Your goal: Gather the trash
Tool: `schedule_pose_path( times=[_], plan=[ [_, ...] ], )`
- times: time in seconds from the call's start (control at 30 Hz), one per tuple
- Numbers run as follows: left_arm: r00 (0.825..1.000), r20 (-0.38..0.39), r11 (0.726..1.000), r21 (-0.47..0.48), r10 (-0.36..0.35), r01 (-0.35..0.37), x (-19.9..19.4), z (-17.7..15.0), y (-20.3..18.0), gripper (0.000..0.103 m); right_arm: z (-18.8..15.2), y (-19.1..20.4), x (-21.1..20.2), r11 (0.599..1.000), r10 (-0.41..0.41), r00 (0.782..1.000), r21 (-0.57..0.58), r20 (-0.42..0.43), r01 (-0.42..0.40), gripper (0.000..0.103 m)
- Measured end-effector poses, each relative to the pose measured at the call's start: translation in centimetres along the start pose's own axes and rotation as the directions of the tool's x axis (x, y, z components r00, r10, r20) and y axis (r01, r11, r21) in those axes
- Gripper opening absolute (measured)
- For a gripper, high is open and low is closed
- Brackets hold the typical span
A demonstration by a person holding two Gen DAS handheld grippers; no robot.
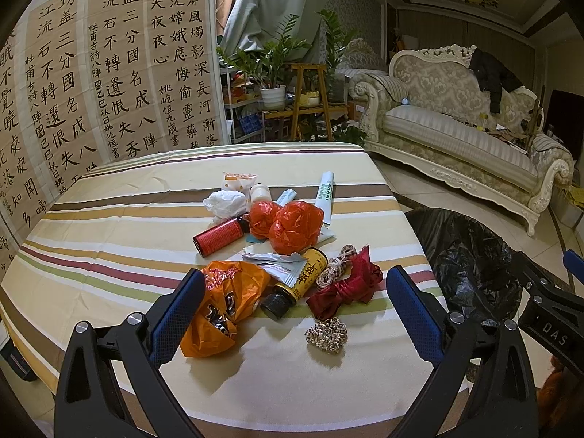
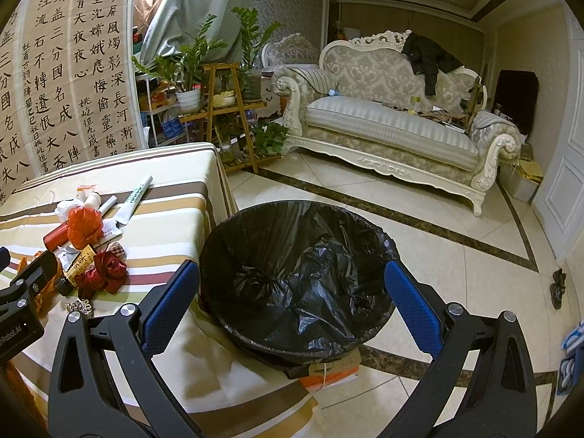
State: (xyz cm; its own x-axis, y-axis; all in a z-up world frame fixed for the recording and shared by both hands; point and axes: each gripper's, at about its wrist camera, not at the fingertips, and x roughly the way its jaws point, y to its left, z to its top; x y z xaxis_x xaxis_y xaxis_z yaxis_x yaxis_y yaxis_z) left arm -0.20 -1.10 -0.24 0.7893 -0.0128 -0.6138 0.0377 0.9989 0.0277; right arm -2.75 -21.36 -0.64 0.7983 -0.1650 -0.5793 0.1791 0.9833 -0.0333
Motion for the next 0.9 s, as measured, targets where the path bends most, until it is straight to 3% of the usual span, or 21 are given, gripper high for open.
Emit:
schedule_pose_path(
  times=[0.6, 0.9],
  plan=[
    [1.0, -0.01, 1.0, 0.01, -0.003, 0.003, 0.1, -0.1, 0.0, 0.096, -0.1, 0.3, 0.2, 1.0, 0.005, 1.0, -0.004, -0.016, -0.005, 0.099],
    [0.999, -0.026, 0.999, -0.017, 0.027, -0.028, -0.3, -0.5, 3.7, 0.096, -0.1, 3.8, 0.5, 0.999, 0.039, 0.999, -0.036, -0.035, -0.04, 0.098]
  ],
)
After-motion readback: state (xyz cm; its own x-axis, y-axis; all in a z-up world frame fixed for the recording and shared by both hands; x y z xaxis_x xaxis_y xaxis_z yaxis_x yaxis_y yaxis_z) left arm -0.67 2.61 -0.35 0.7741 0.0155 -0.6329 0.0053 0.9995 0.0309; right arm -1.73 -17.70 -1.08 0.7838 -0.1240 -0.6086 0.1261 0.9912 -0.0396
